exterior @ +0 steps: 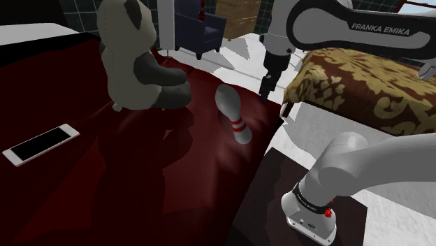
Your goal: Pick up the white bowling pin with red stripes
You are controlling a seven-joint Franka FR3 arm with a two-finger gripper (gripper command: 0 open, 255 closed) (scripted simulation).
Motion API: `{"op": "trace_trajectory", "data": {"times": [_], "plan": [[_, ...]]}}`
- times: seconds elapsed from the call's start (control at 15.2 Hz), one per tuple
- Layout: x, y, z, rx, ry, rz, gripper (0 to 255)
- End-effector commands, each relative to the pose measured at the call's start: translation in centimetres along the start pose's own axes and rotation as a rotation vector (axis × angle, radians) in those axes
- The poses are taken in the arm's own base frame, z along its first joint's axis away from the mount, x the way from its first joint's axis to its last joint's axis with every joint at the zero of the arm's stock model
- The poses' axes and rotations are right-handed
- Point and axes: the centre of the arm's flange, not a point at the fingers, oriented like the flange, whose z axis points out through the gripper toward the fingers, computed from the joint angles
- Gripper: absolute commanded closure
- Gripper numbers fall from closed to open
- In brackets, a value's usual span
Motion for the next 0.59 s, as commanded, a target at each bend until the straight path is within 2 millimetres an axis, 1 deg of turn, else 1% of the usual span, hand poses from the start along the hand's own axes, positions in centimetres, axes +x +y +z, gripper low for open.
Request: {"op": "trace_trajectory", "data": {"times": [0.0, 0.26, 0.53], "plan": [[0.0, 0.0, 0.0, 0.000, 0.000, 0.000, 0], [3.0, -0.9, 3.9, -0.044, 0.044, 0.176, 0], [6.2, -1.2, 7.6, -0.089, 0.088, 0.351, 0]]}}
